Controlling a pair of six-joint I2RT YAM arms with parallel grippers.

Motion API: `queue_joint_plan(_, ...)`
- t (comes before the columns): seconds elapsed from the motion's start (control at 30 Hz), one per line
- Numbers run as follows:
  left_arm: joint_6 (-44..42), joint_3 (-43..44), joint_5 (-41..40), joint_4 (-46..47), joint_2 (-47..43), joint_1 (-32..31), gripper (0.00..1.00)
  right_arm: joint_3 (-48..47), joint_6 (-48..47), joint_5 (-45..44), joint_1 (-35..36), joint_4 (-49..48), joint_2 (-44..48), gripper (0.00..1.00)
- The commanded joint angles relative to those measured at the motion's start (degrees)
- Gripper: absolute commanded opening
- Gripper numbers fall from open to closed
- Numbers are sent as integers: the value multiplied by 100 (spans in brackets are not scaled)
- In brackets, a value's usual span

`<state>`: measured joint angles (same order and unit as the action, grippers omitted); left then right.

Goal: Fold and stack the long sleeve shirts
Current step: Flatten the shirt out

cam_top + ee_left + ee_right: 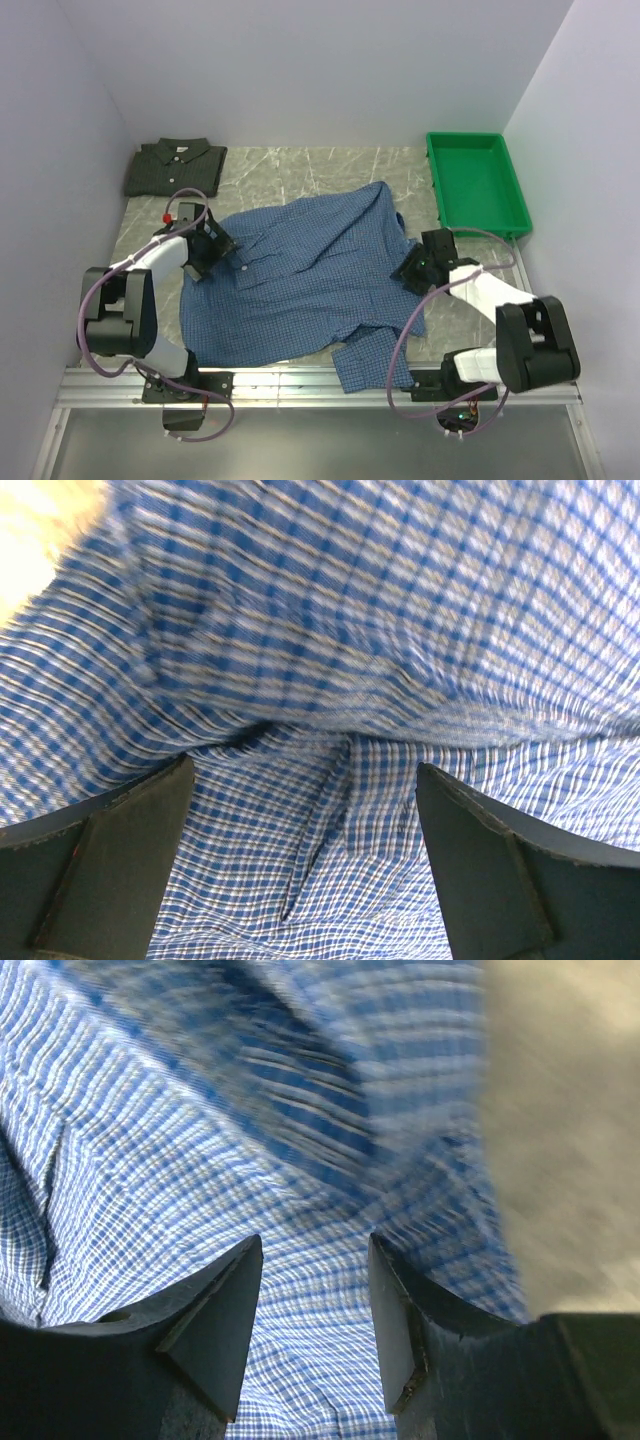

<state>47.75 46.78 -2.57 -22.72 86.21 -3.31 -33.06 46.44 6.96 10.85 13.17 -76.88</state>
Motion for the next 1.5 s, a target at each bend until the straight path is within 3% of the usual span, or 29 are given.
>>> queue_joint_plan(0.0, 130, 304, 98, 154, 115, 234, 99, 361, 278, -467, -197, 696, 523, 55)
queue_joint_plan(0.23, -292, 595, 432, -4, -288, 130, 99, 169, -318, -863, -180, 872, 1140, 56)
queue_joint_plan(0.4, -801, 665, 318, -127, -659, -756, 99, -472, -959, -828, 477, 714, 1316, 56)
queue_joint_plan(0.63, -1153, 937, -138, -215, 131, -1110, 95, -702, -1233, -696, 1173, 477, 1290, 56)
queue_joint_plan(0.8, -1233, 1377, -525, -426, 817, -1400, 92, -491, -1269, -415, 1200, 292, 1404, 56)
queue_joint_plan(0.9, -1189, 1491, -657, -513, 993, -1541, 84, -447, -1304, -424, 1200, 300, 1448, 56)
queue_joint_plan(1.0, -1118, 1562, -823, -637, 1020, -1620, 69, -430, -1347, -459, 1200, 309, 1474, 56)
queue_joint_plan(1.03, -1101, 1588, -903, -715, 985, -1637, 59, -412, -1348, -468, 1209, 309, 1474, 56)
queue_joint_plan(1.33, -1206, 2043, -1290, -1111, 678, -1866, 5, -333, -1339, -415, 1209, 247, 1465, 55)
queue_joint_plan(1.47, -1460, 2694, -1501, -1471, 537, -1963, 0, -376, -1400, -468, 1200, 326, 1562, 55)
